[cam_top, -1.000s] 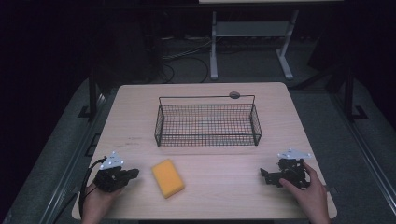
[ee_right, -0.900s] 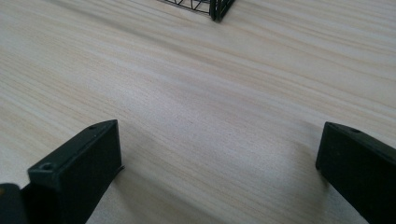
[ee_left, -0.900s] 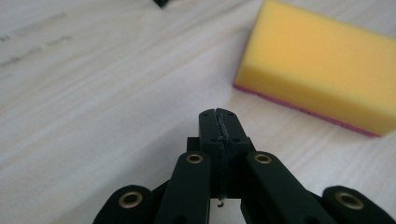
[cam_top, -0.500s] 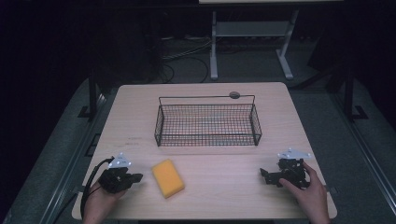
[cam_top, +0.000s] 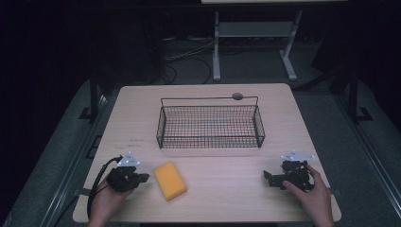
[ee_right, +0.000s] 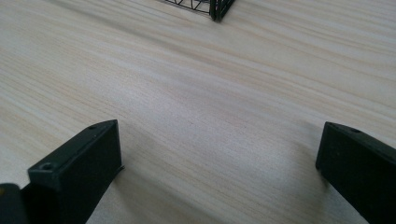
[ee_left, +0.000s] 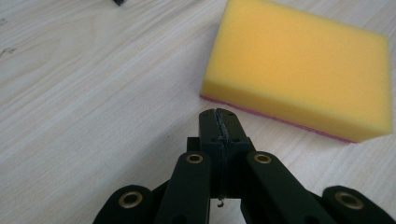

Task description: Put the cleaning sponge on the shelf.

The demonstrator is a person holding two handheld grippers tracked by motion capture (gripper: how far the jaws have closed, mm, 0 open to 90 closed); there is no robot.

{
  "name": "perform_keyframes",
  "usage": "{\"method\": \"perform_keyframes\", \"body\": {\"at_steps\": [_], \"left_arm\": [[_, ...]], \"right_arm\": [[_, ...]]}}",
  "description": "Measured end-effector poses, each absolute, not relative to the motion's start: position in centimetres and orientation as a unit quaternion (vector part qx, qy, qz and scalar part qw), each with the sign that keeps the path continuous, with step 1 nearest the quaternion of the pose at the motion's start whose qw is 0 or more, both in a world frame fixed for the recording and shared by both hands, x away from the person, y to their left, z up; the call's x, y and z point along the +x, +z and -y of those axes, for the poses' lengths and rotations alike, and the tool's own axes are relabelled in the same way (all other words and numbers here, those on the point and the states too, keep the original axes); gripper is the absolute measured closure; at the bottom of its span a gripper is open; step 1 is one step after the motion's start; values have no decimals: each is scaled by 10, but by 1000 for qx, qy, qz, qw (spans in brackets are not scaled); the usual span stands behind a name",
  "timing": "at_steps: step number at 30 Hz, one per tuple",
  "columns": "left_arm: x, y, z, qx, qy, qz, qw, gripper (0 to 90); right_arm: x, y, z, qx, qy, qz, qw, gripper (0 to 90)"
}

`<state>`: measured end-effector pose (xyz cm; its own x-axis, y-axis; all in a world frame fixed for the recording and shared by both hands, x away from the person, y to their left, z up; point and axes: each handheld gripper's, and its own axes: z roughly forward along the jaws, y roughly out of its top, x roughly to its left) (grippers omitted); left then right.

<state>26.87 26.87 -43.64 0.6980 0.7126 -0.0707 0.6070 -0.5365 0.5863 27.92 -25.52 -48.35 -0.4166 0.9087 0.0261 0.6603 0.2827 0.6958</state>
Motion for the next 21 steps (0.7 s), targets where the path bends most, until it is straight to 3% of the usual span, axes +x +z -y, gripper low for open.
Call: {"method": "perform_keyframes", "body": {"at_steps": [21], "left_arm": [[282, -434, -251, 882, 82, -366, 285, 896]], "right_arm": [[279, -484, 255, 505, 323, -777, 193, 0]]}}
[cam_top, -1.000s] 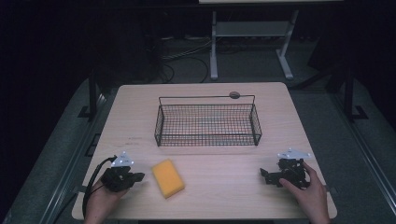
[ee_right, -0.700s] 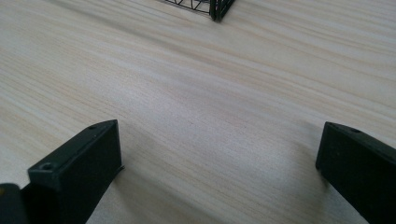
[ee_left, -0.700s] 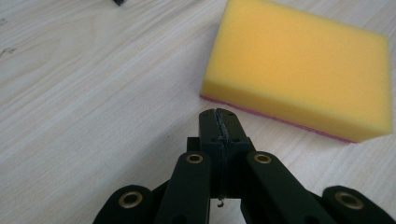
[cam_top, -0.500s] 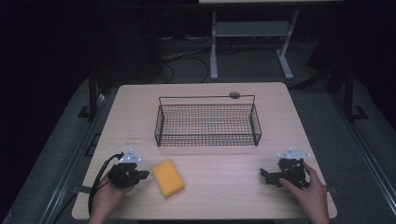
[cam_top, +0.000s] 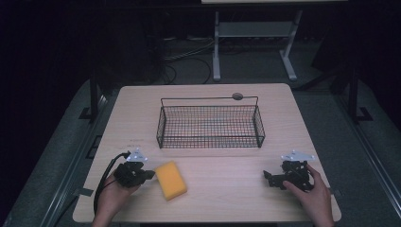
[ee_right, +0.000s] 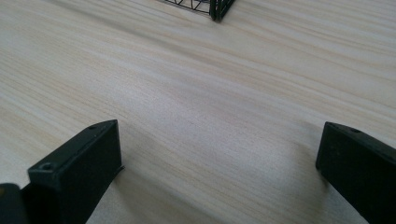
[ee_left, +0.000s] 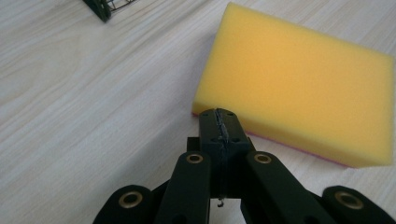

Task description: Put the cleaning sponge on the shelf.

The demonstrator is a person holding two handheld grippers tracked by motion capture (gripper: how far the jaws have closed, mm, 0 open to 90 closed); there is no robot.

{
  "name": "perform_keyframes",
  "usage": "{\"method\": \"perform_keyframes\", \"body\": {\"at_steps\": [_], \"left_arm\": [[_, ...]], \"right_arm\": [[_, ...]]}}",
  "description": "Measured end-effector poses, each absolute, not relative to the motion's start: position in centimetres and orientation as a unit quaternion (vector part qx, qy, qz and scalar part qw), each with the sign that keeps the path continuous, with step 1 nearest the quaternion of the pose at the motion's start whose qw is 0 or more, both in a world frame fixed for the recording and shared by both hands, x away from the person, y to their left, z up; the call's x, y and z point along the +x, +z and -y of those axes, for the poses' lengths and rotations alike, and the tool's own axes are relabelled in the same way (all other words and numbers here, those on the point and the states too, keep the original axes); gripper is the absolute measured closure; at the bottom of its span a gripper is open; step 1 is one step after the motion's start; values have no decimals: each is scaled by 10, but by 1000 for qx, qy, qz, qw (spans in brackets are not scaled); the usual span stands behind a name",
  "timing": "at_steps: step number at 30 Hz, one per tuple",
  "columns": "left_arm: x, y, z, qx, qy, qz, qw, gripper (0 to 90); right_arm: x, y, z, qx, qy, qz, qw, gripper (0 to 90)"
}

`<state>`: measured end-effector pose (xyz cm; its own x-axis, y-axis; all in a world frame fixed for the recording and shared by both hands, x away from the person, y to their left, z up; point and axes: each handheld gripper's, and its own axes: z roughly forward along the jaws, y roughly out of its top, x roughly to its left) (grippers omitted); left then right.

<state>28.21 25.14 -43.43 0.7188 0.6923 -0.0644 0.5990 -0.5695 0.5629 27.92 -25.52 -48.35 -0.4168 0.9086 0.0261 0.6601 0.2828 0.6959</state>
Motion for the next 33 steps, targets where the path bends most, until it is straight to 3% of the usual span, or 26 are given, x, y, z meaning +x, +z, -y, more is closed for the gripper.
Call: {"method": "perform_keyframes", "body": {"at_steps": [33], "left_arm": [[308, -433, -223, 889, 76, -348, 287, 896]], "right_arm": [[279, -484, 255, 504, 323, -777, 193, 0]]}}
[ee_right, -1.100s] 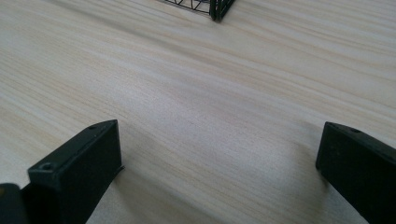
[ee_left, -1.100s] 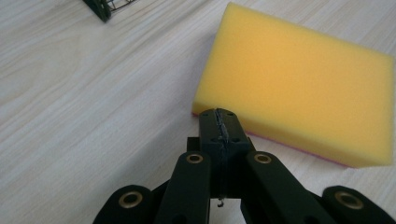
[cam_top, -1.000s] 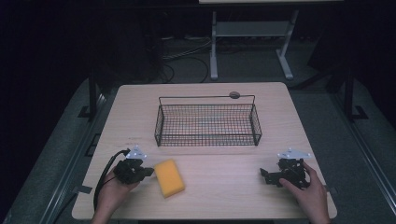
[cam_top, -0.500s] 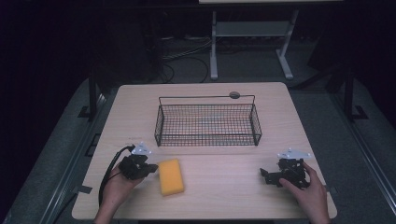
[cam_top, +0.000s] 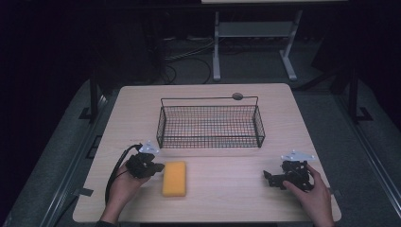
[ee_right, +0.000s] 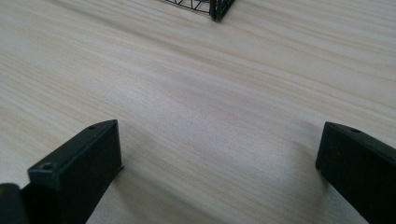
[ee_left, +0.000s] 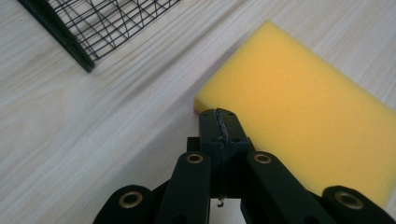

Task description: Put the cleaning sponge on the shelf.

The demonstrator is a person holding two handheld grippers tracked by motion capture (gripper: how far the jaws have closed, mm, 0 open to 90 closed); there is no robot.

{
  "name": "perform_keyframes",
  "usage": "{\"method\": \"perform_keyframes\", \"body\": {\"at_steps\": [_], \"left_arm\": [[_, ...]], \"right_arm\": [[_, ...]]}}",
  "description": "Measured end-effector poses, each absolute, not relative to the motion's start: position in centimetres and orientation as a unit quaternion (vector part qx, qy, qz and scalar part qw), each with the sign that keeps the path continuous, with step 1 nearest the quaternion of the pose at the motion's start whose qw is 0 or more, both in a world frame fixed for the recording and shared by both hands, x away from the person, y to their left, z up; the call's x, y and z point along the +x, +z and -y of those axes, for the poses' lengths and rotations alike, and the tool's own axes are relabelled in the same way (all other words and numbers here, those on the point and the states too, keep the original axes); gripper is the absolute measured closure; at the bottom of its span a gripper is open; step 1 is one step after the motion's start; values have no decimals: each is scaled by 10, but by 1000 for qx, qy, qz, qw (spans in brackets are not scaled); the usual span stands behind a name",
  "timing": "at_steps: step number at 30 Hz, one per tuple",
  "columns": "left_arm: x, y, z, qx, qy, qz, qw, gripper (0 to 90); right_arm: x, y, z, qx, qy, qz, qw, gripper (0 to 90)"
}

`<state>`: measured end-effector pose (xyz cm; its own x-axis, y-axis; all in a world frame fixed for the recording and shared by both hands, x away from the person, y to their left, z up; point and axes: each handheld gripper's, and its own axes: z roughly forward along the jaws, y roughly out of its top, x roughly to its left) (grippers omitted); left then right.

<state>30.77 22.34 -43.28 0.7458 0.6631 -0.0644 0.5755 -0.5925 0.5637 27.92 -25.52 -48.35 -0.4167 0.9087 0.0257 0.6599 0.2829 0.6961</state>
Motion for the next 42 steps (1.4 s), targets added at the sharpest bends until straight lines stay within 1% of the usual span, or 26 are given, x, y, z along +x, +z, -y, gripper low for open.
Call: {"method": "perform_keyframes", "body": {"at_steps": [21, 42], "left_arm": [[322, -434, -196, 899, 66, -325, 287, 896], [330, -434, -157, 910, 51, -293, 287, 897]], "right_arm": [[279, -484, 255, 505, 322, -777, 193, 0], [279, -484, 255, 504, 323, -777, 193, 0]]}}
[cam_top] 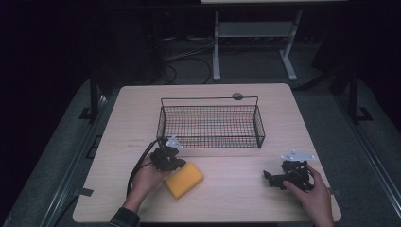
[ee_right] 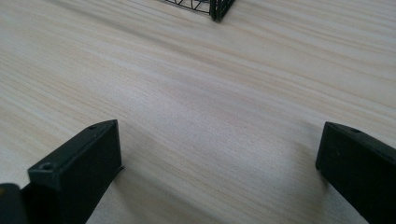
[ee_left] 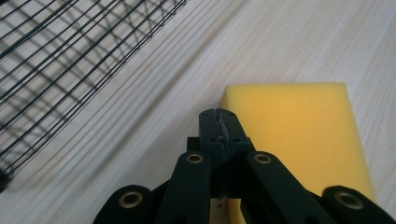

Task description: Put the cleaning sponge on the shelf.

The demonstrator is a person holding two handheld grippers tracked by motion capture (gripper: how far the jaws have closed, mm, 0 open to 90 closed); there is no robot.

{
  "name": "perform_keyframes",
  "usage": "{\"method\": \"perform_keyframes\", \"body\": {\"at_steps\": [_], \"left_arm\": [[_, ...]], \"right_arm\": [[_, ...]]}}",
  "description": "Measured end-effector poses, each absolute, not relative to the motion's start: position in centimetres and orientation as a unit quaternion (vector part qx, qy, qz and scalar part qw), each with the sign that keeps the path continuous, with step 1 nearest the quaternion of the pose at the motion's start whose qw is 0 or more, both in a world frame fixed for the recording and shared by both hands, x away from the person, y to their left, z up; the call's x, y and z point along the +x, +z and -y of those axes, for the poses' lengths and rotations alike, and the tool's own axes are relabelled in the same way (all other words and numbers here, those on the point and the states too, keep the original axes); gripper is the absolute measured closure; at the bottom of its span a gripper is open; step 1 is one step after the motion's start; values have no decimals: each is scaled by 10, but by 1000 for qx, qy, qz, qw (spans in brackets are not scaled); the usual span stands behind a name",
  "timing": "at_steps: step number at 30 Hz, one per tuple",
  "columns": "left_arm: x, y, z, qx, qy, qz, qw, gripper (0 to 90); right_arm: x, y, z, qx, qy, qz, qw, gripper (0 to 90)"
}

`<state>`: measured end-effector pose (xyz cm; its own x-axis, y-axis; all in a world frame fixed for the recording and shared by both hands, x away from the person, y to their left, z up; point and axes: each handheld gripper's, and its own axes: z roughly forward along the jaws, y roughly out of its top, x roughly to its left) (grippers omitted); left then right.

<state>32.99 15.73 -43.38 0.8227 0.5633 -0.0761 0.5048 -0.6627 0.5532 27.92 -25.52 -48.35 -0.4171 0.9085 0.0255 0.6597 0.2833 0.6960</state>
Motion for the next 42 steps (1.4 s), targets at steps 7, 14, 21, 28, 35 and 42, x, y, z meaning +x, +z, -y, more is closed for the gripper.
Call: {"method": "perform_keyframes", "body": {"at_steps": [7, 14, 21, 28, 35, 42], "left_arm": [[330, -435, -148, 913, 49, -285, 287, 897], [331, -431, -159, 908, 46, -297, 292, 894], [328, -421, -172, 904, 44, -312, 289, 747], [324, -413, -176, 903, 25, -326, 279, 506], [317, -408, -173, 908, 28, -320, 269, 340], [309, -407, -166, 916, 26, -311, 252, 222]], "right_arm": [[279, -484, 255, 505, 322, -777, 193, 0], [279, -484, 255, 505, 322, -777, 193, 0], [279, -484, 255, 504, 323, -777, 193, 0], [279, -484, 255, 504, 323, -777, 193, 0], [279, -484, 255, 504, 323, -777, 193, 0], [279, -484, 255, 504, 323, -777, 193, 0]]}}
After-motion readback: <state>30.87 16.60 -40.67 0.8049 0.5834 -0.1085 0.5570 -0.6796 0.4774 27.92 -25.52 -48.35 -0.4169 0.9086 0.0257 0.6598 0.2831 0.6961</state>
